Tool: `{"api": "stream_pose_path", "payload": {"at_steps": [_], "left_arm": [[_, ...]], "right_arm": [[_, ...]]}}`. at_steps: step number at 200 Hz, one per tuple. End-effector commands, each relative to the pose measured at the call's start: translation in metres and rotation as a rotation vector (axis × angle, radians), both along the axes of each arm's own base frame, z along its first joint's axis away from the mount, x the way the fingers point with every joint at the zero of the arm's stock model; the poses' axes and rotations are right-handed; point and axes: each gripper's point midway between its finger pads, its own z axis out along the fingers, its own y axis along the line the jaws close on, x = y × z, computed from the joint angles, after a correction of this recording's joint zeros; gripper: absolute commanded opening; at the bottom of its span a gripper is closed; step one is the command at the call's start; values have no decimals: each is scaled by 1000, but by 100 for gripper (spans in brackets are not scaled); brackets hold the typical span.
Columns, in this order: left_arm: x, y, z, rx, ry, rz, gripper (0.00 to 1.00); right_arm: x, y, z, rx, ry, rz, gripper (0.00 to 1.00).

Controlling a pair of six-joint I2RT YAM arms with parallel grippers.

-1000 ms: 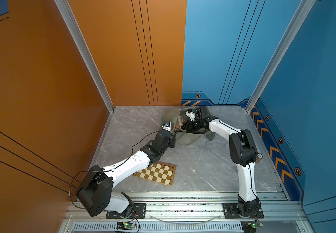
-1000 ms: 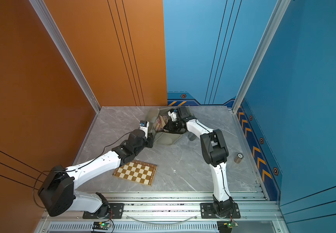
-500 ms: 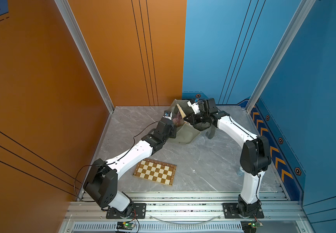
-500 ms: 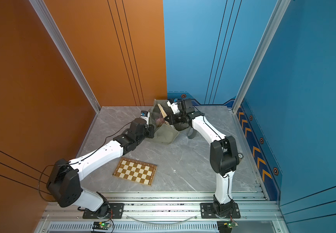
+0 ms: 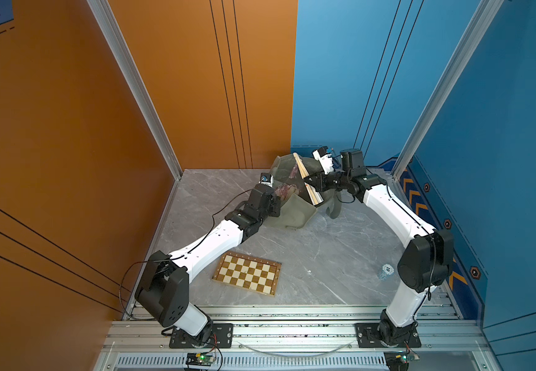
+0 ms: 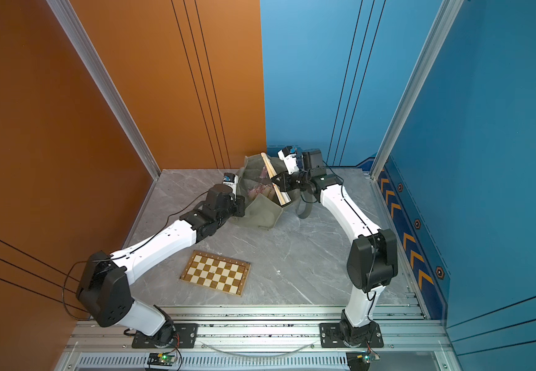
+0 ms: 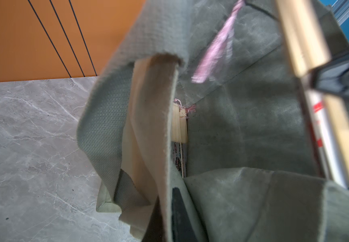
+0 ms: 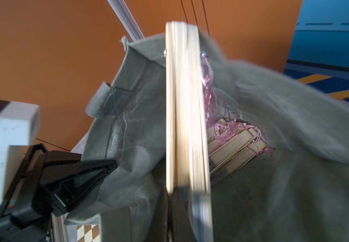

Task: Take out the folding fans from the tote bags
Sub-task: Place the folding fan at the center of the board.

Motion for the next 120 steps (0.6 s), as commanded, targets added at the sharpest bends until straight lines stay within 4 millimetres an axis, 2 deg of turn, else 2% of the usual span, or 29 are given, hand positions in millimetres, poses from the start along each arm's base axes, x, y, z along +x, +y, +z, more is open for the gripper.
{"api": "stream_pose_path", "payload": {"at_steps": [1, 31, 59, 87, 120], "left_arm": [[11, 1, 6, -7, -11, 9, 0], [18, 0, 7, -5, -16, 9, 0], [24, -6, 7, -11, -14, 0, 0], [28, -12, 9, -10, -13, -10, 0], [28, -10, 19, 15, -34, -7, 0]], "right_arm": [[-3, -21, 57, 75, -117, -57, 0], [-1, -53, 93, 156, -163, -132, 0], [7, -87, 108, 230, -177, -215, 0], [18, -124, 106, 307, -147, -317, 0], [33, -169, 81, 332, -57, -475, 0]]}}
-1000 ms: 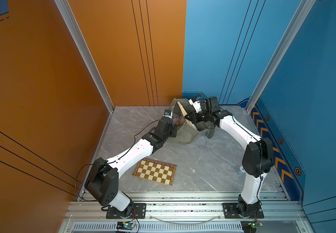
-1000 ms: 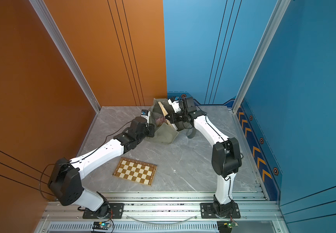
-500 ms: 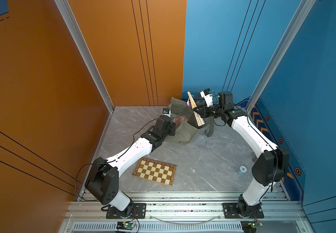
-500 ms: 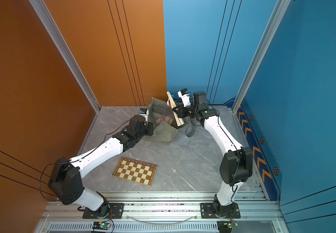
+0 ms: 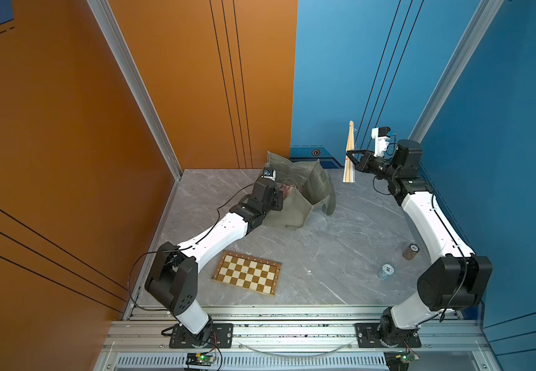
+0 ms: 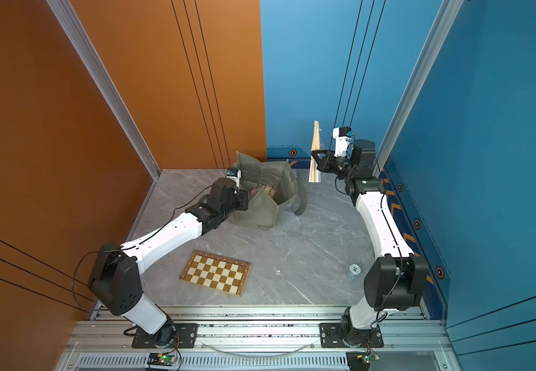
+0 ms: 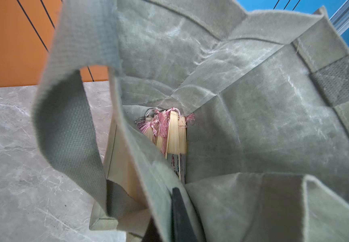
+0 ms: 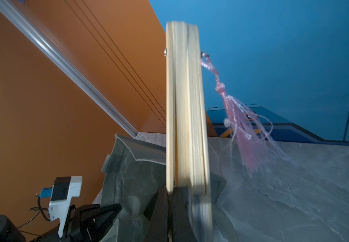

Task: Take out the folding fans from the tote bags
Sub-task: Place the folding fan at the center of the board.

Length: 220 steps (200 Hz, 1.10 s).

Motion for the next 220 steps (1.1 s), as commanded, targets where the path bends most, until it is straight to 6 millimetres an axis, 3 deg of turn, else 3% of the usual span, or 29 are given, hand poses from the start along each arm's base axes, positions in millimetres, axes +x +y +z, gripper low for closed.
{"api": "stream_pose_path", "payload": {"at_steps": [1, 28, 55, 147, 220], "left_arm": [[4, 0, 14, 24, -30, -7, 0], [3, 6, 25, 67, -45, -2, 0], [3, 10, 39, 111, -60, -8, 0], [-4, 0, 68, 177, -82, -64, 0], [-4, -5, 81, 222, -105, -101, 0]], "right_arm": [[10, -28, -6, 77, 47, -101, 0], [22, -70, -40, 111, 189, -249, 0], [27, -93, -79, 117, 358, -355, 0], [20, -108, -212, 138, 839, -497, 0], [7, -96, -276, 81, 1037, -489, 0]]}}
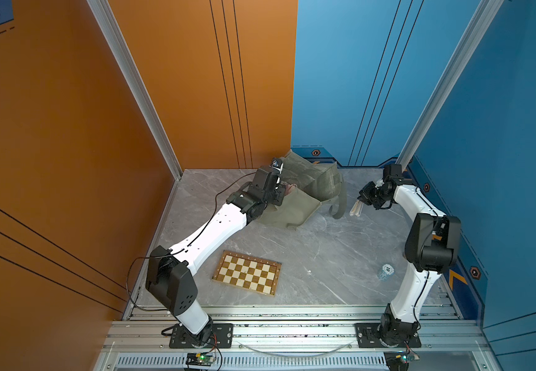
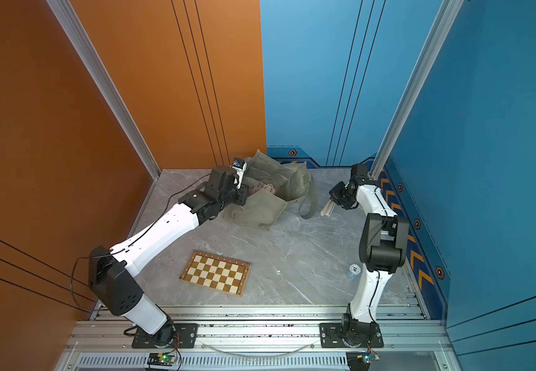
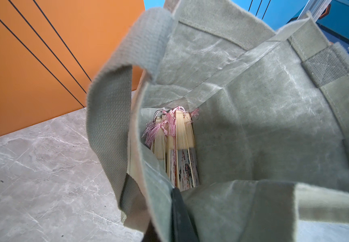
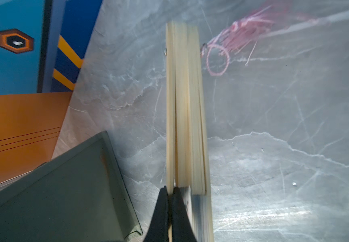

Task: Take out the folding fans from the tote bags
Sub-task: Place the folding fan at the center of the board.

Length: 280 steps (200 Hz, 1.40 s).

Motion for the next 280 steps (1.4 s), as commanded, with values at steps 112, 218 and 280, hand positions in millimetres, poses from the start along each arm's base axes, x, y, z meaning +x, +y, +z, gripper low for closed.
{"api": "stream_pose_path", "payload": {"at_steps": [112, 218, 280], "left_arm": [[-9, -32, 56, 196, -197, -162, 0], [-8, -25, 57, 336, -207, -151, 0], [-5, -31, 39, 347, -195, -88, 0]], "right_arm": [[-19, 2, -71, -59, 216, 28, 17], [-26, -12, 34, -4, -27, 87, 44], [-79, 49, 120, 238, -207, 359, 44]]}}
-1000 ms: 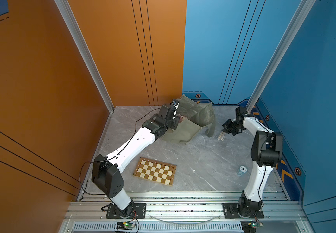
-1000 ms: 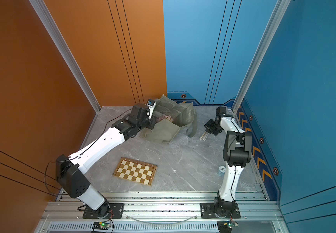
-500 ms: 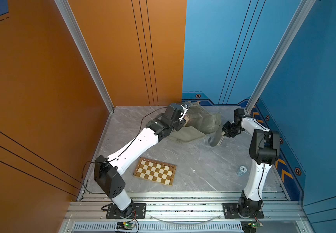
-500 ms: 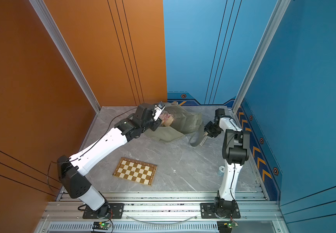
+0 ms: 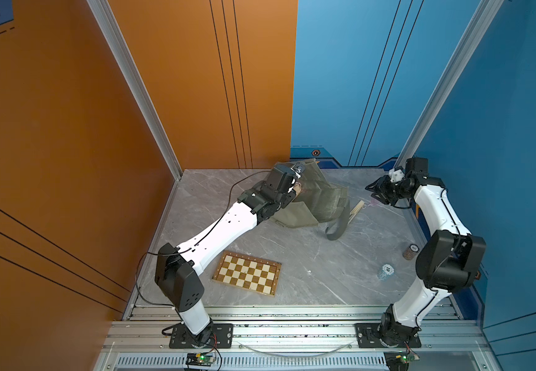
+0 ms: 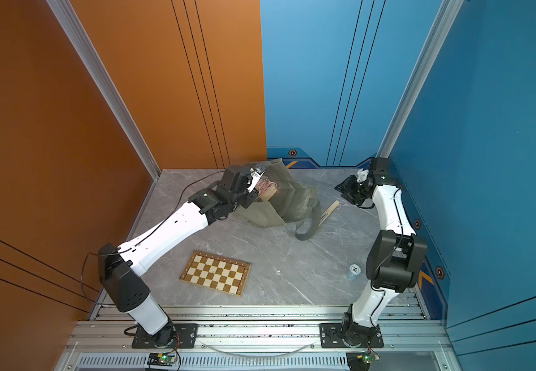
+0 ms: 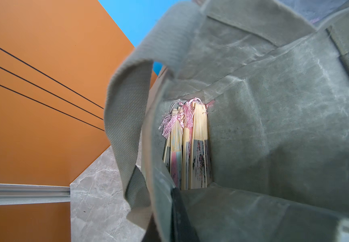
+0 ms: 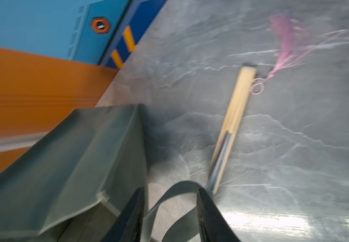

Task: Take out the folding fans from the tote bags
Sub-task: Place the folding fan at the center of the board.

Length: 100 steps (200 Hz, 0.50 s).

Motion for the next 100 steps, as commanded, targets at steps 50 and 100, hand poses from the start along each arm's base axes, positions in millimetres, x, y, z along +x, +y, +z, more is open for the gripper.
{"api": "stream_pose_path", "payload": {"at_steps": [50, 100], "left_arm": [[1, -7, 18, -185, -76, 48, 0], [0, -21, 10, -229, -45, 24, 0]], "right_arm": [[-56, 100, 24, 223, -54, 312, 43], [-66, 121, 52, 217, -165, 392, 43]]}}
